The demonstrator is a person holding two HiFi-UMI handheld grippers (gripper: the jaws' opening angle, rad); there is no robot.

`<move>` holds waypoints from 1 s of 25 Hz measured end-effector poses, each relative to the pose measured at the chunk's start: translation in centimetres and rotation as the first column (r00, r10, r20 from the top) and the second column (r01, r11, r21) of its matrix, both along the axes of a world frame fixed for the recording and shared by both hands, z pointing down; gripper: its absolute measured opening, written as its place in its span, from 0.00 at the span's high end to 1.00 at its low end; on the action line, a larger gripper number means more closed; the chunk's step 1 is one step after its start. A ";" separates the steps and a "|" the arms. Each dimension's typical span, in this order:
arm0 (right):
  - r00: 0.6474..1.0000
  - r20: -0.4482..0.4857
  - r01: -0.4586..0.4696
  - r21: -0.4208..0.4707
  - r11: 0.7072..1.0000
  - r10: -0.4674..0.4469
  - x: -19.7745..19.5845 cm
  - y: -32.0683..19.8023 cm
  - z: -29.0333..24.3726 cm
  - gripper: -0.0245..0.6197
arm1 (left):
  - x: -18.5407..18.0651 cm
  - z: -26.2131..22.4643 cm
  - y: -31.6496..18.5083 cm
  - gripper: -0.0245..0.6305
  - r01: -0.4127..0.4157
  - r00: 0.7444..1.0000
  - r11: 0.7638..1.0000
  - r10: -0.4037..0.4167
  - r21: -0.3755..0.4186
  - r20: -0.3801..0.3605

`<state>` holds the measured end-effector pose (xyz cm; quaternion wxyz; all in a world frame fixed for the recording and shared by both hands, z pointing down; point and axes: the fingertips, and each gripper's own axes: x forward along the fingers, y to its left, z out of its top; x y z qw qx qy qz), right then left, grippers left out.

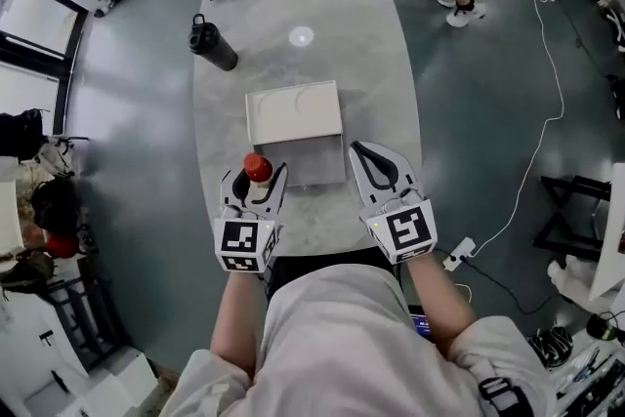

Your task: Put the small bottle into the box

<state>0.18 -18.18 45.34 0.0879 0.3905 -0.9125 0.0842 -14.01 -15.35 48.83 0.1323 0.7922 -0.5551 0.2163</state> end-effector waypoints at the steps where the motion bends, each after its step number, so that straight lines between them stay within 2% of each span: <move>1: 1.000 0.001 -0.004 -0.021 1.000 0.004 0.0 -0.3 0.6 0.92 | 0.1 0.9 -0.3 0.61 -0.023 0.999 0.999 0.024 -0.027 0.021; 4: 1.000 -0.019 -0.001 -0.041 0.999 0.001 -0.1 -1.0 2.4 0.92 | 0.1 3.5 -1.1 0.61 -0.092 0.991 0.990 0.101 -0.103 0.090; 8: 0.998 -0.068 -0.020 -0.053 0.998 0.016 -0.7 -1.3 4.9 0.92 | -0.2 7.1 -1.5 0.61 -0.176 0.958 0.966 0.213 -0.191 0.192; 14: 0.991 -0.061 -0.123 -0.121 0.985 0.117 -0.5 -1.6 7.0 0.92 | 0.5 11.0 -1.5 0.61 -0.292 0.912 0.917 0.352 -0.271 0.211; 17: 0.990 -0.060 -0.135 -0.138 0.981 0.128 -0.8 -1.5 8.0 0.92 | 0.9 13.1 -1.7 0.61 -0.343 0.873 0.890 0.421 -0.302 0.249; 21: 0.993 -0.049 -0.110 -0.172 0.979 0.103 -2.0 -0.7 9.6 0.92 | 1.3 15.4 -1.8 0.61 -0.401 0.806 0.855 0.499 -0.328 0.318; 25: 0.989 -0.028 -0.150 -0.212 0.966 0.148 -1.5 -0.8 10.9 0.92 | 1.8 17.8 -1.9 0.61 -0.445 0.720 0.806 0.581 -0.390 0.380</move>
